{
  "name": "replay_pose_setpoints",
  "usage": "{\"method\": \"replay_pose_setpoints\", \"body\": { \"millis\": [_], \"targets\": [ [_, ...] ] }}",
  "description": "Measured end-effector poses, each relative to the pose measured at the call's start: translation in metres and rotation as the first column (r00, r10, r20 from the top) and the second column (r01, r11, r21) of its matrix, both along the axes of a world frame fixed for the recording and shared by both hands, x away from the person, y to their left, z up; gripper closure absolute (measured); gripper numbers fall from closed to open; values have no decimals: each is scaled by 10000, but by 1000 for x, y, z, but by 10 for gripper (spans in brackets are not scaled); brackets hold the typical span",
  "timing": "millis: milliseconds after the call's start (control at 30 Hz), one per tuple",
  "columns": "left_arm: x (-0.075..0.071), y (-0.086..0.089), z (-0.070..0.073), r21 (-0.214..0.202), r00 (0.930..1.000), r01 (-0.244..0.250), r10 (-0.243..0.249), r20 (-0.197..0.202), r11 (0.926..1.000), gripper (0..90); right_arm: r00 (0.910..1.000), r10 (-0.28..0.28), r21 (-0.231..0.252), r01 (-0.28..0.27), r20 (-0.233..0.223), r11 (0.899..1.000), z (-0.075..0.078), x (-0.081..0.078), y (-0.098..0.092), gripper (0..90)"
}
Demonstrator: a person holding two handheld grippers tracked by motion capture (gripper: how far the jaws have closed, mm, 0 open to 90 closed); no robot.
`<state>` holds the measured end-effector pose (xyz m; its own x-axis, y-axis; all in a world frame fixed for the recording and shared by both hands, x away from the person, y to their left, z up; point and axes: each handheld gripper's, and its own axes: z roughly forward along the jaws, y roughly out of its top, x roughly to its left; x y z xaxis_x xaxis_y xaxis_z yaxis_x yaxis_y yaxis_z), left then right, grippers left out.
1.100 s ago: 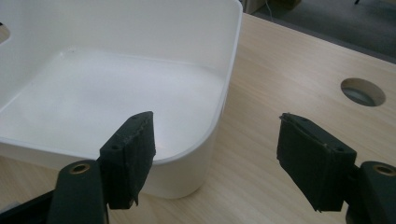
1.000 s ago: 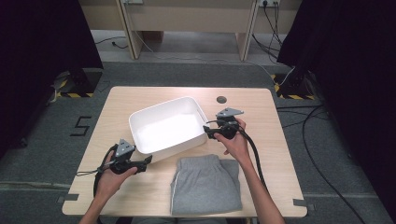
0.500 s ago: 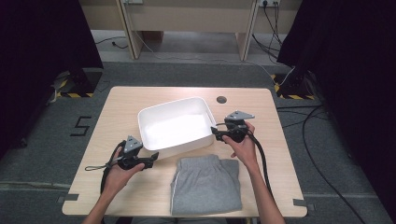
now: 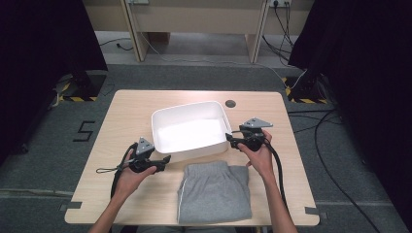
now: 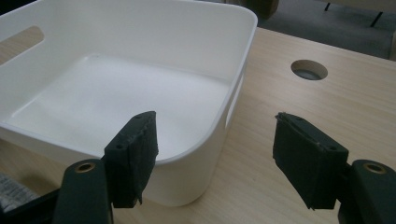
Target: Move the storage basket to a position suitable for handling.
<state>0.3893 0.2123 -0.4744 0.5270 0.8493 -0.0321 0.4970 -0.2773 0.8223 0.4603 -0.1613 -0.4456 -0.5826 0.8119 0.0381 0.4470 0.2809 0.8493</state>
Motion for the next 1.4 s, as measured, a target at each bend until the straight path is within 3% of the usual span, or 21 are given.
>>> {"method": "replay_pose_setpoints", "body": {
  "millis": [133,367,733,1167,1400],
  "targets": [
    [2,-1,-1,-217,10000,17,-18,-40,9998,270,10000,-57,-116,57,21,9999,1,-4,-3,319],
    [2,-7,1,-122,9999,79,-78,116,9999,280,9998,-136,-393,142,145,9991,3,-11,-7,324],
    [9,-16,2,-316,9998,194,-191,90,9993,302,9995,-327,-64,327,-36,9994,2,-19,-21,325],
    [12,-19,1,-437,9997,223,-221,48,9988,302,9997,-225,-215,227,98,9995,2,-22,-25,364],
    [14,-20,0,-498,9997,251,-252,-11,9984,302,9994,-355,-107,355,-50,9993,1,-21,-27,363]
  ]
}}
